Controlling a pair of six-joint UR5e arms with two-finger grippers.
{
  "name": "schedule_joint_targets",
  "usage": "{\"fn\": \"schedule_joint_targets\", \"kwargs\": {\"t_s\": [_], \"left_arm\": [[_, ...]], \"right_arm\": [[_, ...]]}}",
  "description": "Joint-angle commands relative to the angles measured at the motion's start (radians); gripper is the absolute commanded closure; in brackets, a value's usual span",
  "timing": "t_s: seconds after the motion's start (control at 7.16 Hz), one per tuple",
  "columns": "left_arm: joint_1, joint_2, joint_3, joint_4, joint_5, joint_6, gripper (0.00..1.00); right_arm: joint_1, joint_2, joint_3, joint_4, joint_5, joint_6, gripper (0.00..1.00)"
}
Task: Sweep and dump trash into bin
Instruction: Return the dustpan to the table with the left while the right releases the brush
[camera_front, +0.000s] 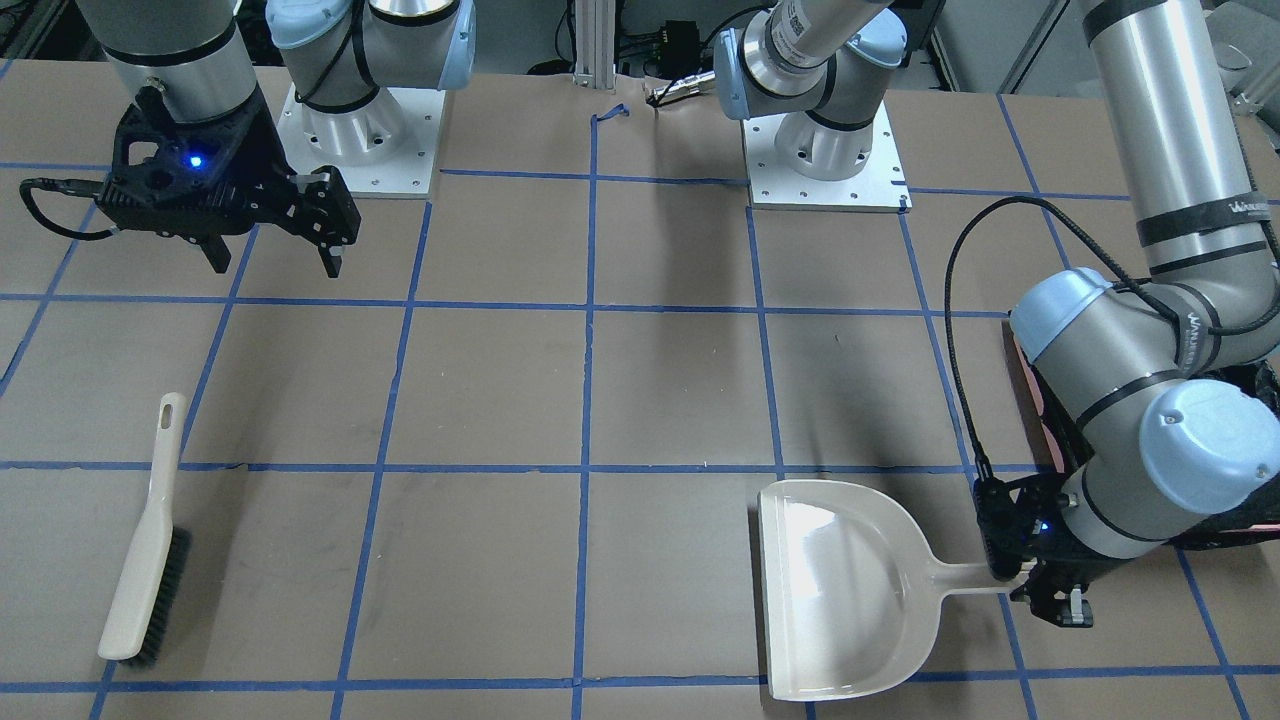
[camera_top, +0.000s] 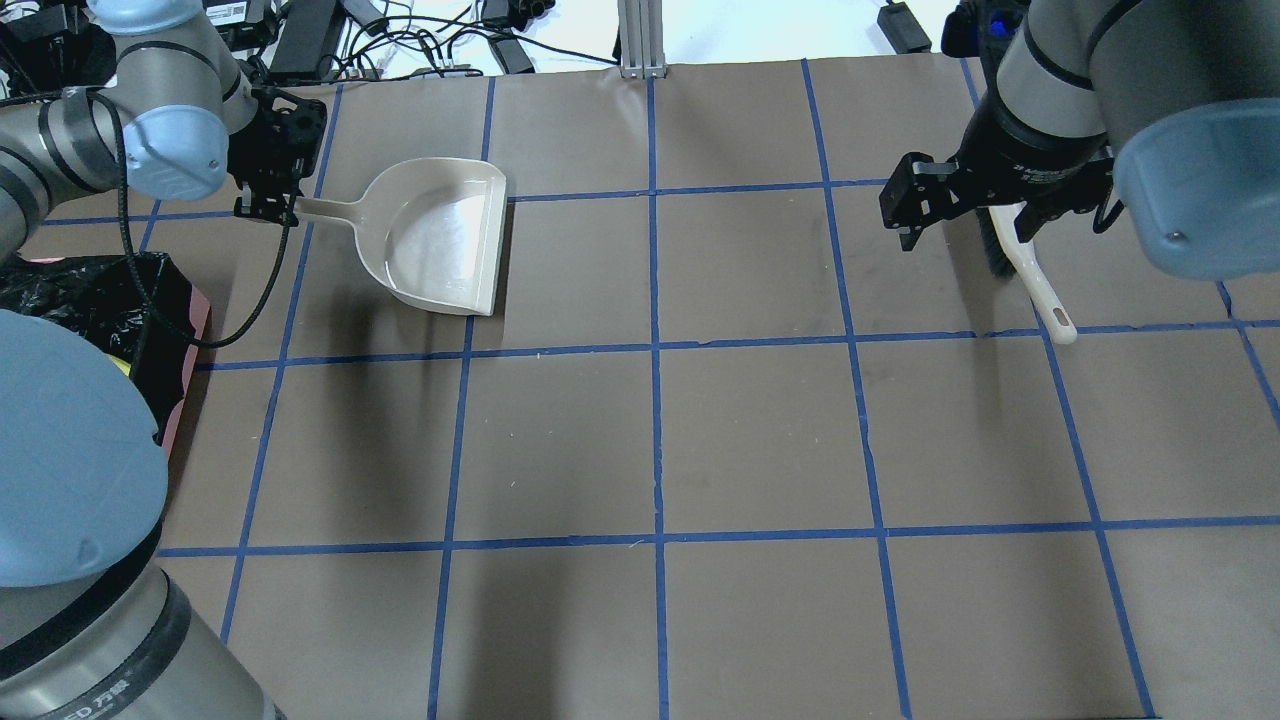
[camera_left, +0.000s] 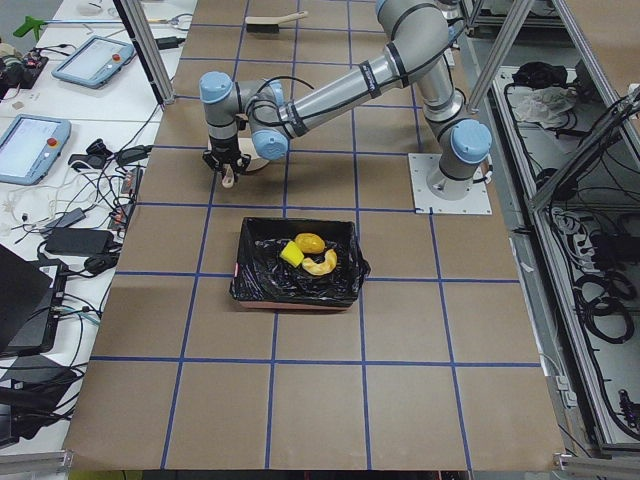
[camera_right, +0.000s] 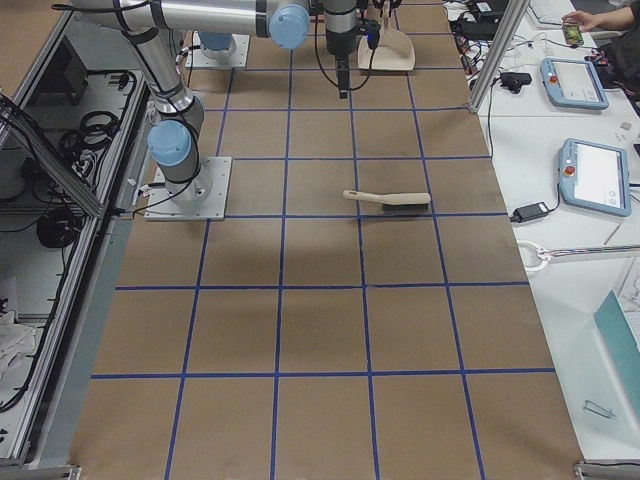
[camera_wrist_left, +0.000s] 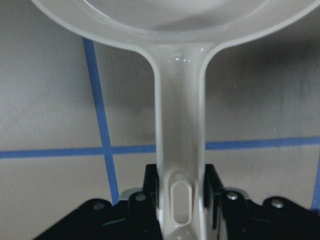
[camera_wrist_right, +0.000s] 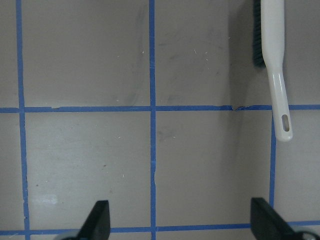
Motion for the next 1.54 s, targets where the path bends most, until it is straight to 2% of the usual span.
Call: {"fn": "schedule_joint_targets", "kwargs": {"t_s": [0.0,0.42,0.84,0.98,1.26,1.4], "left_arm": [[-0.023,0.013,-0.011,0.003,0.003,0.003,1.0],[-0.023,0.022,-0.058,0.027,0.003,0.009,1.0],[-0.015,0.013,-0.057,0.029,0.015,0.006,1.0],[-0.015,0.012,-0.057,0.023,0.015,0.006,0.53],[-0.014,0.024,-0.056,0.01,0.017,0.0,0.41],[-0.015,0.03,-0.051,0.003,0.017,-0.005,0.38]], "right_arm": [[0.001,-0.003,-0.032,0.077,0.01,-0.002,0.0],[0.022,0.005,-0.034,0.095,0.008,-0.002,0.0],[0.024,0.007,-0.028,0.094,0.001,0.004,0.0],[0.024,0.007,-0.026,0.094,0.005,0.004,0.0],[0.024,0.007,-0.024,0.095,-0.002,-0.002,0.0],[0.024,0.008,-0.024,0.095,-0.007,-0.01,0.0]]}}
